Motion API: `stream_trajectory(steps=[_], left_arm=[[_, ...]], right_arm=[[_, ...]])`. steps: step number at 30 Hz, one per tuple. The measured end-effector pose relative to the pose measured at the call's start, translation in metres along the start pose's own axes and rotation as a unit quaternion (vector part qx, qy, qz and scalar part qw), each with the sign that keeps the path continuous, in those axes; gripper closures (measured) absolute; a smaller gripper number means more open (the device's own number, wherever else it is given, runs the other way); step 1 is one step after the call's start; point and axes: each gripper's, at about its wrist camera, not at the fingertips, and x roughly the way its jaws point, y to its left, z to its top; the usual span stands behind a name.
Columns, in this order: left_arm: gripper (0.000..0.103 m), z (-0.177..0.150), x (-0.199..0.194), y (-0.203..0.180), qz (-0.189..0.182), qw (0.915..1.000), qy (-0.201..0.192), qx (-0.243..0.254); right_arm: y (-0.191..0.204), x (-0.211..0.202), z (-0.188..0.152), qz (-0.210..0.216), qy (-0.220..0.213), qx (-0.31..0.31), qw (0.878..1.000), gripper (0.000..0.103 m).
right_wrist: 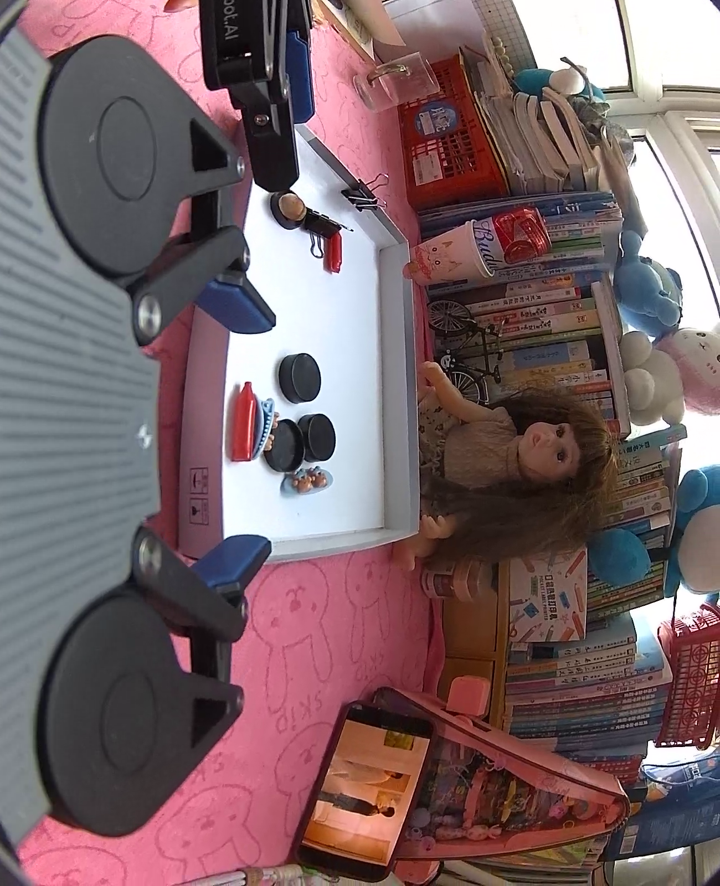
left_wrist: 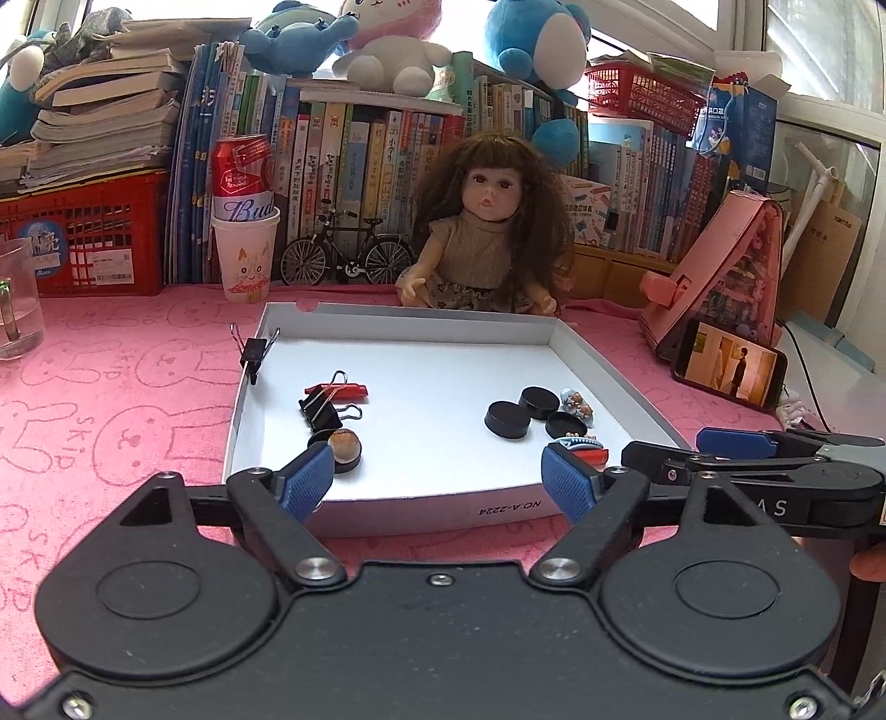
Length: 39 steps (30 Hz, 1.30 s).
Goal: Organize rigid objects
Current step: 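Withdraw both tools from the tray back toward the cloth, then move the left tool to the clear plastic dome while the right tool approaches a wooden bead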
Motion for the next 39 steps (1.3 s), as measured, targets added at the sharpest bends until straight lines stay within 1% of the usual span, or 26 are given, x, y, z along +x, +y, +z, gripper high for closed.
stream_trajectory(steps=[11, 20, 25, 30, 35, 39], left_arm=[[0.022, -0.018, -0.021, -0.004, -0.021, 0.9997, 0.007, -0.012], [0.022, -0.040, -0.034, -0.007, -0.033, 0.9990, 0.027, -0.013], [0.022, -0.054, -0.046, -0.011, -0.050, 0.9980, 0.037, 0.009], [0.022, -0.068, -0.056, -0.018, -0.071, 0.9957, 0.048, 0.036], [0.023, -0.078, -0.059, -0.025, -0.088, 0.9933, 0.057, 0.047], [0.024, -0.085, -0.063, -0.036, -0.109, 0.9900, 0.054, 0.071]], right_arm=[[-0.004, -0.014, -0.020, 0.002, 0.006, 0.002, 1.000, 0.015], [-0.005, -0.029, -0.038, -0.007, 0.011, -0.015, 1.000, 0.015], [-0.005, -0.036, -0.050, -0.011, 0.018, -0.027, 0.999, 0.015], [-0.008, -0.042, -0.058, -0.013, 0.024, -0.023, 0.999, 0.016], [-0.010, -0.044, -0.062, -0.015, 0.028, -0.020, 0.999, 0.015], [-0.011, -0.043, -0.065, -0.016, 0.031, -0.018, 0.999, 0.015]])
